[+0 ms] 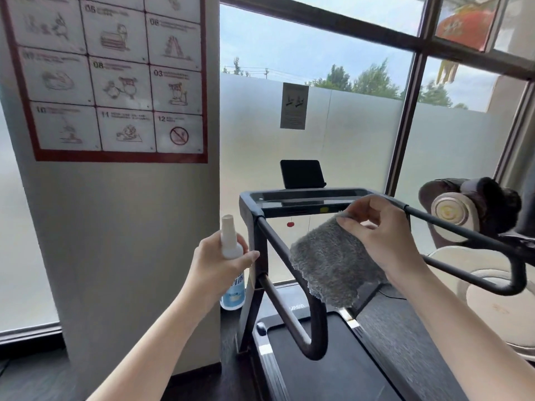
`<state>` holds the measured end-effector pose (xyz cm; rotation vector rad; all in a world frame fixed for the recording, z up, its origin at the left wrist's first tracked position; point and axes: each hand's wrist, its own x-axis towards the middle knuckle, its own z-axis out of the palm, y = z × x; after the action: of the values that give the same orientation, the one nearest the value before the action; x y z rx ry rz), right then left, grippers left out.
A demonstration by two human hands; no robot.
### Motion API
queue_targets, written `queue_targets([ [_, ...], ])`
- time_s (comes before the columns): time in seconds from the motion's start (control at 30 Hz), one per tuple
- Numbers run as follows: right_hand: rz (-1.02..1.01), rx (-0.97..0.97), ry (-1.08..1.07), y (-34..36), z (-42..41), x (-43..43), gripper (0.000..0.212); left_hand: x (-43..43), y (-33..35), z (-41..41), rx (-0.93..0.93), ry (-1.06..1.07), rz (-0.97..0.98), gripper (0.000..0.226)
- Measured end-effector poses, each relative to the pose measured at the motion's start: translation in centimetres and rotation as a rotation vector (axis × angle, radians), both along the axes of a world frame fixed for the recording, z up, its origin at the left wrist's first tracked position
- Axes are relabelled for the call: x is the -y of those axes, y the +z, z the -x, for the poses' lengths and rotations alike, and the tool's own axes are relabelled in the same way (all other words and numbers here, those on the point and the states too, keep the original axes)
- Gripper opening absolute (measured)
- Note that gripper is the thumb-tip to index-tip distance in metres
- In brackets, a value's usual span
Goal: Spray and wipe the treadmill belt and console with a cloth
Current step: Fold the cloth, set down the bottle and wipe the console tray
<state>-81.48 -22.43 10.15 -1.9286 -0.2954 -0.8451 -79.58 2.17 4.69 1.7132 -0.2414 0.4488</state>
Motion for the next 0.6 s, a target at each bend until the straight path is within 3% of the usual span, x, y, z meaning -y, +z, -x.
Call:
queue_targets([
  [0.3,-0.025,0.032,0.024,0.3,-15.7,-1.0,0.019,0.0,1.1,-16.2,0.035,-0.009,-0.084,0.024],
  [0.6,-0.012,0.034,-0.079,0.3,-29.0,-0.7,0.023,0.5,2.5,-31.5,0.058,-0.091,-0.047,0.023],
])
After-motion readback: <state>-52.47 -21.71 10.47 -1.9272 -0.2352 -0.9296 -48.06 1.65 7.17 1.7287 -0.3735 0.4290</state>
